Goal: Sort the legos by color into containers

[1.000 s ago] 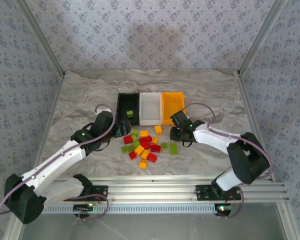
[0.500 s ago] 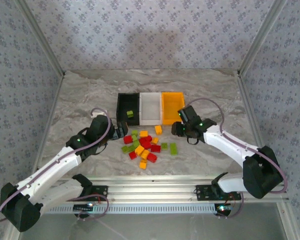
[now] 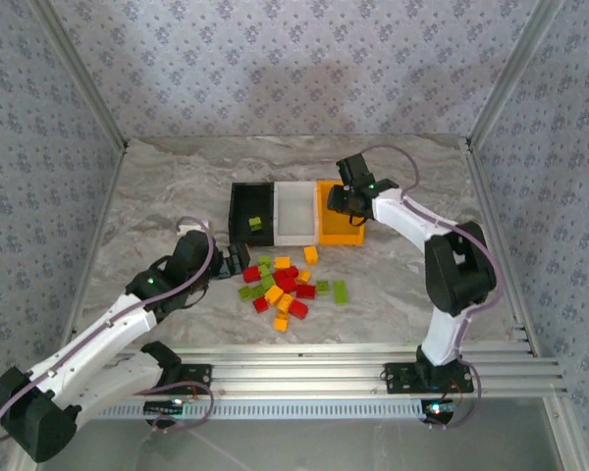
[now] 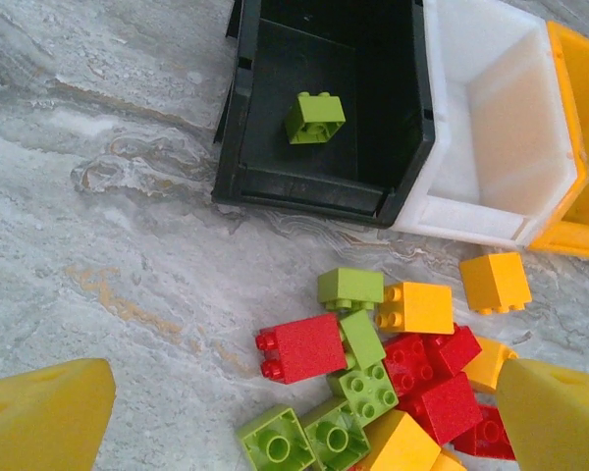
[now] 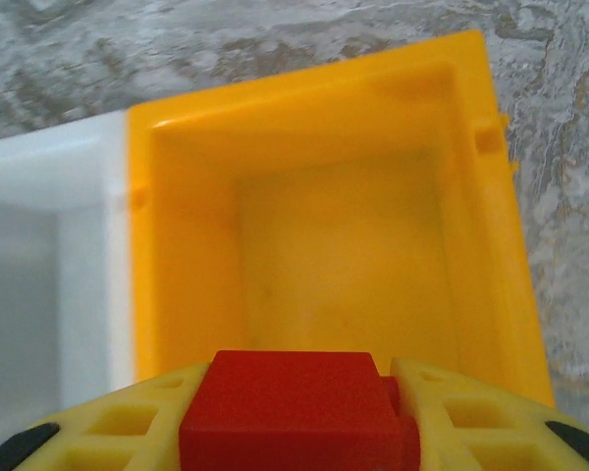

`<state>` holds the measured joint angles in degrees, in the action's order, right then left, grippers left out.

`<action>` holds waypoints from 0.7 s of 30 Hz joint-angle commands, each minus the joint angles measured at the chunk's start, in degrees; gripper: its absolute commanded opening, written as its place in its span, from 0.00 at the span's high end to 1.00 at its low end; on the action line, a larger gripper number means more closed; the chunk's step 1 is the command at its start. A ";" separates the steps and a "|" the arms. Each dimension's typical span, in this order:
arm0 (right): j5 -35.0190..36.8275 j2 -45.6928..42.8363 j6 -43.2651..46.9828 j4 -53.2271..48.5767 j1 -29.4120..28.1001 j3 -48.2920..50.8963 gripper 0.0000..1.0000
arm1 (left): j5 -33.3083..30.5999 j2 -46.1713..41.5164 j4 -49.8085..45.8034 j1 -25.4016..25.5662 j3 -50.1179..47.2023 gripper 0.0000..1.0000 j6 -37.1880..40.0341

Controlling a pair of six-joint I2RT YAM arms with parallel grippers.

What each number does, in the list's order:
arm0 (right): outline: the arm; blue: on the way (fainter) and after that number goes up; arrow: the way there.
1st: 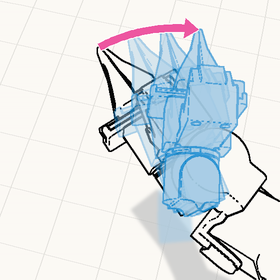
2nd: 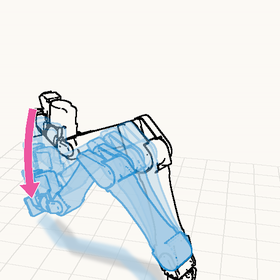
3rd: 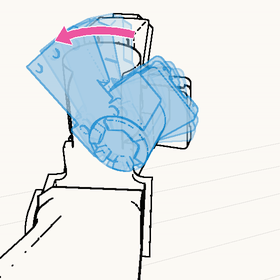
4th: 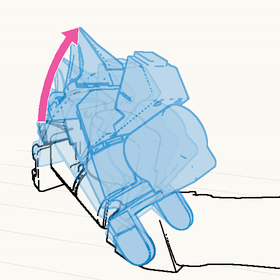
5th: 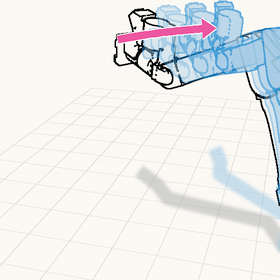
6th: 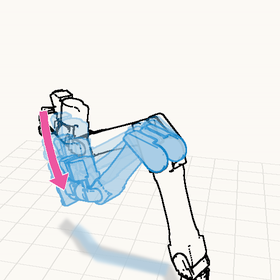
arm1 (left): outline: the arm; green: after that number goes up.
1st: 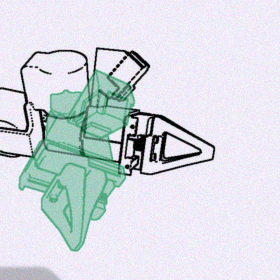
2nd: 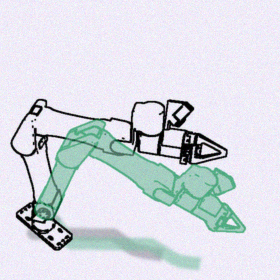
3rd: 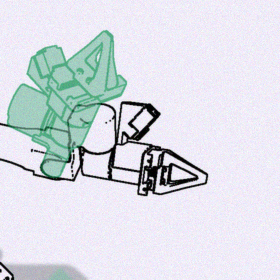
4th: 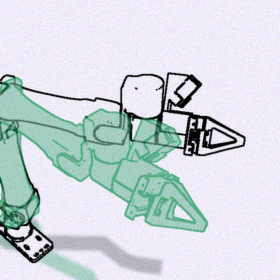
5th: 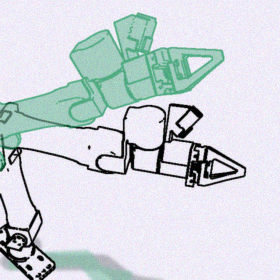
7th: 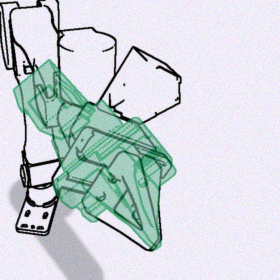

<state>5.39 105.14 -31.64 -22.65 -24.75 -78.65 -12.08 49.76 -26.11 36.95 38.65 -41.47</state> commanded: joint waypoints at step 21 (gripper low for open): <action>0.42 -15.28 -3.13 4.74 -16.29 21.31 0.22 | -2.47 -5.49 -3.77 -0.95 -2.00 0.00 0.81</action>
<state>6.07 87.48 -32.97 -20.32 -39.48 -59.55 -13.10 45.12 -28.75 36.62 36.88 -40.99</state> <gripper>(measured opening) 0.777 0.994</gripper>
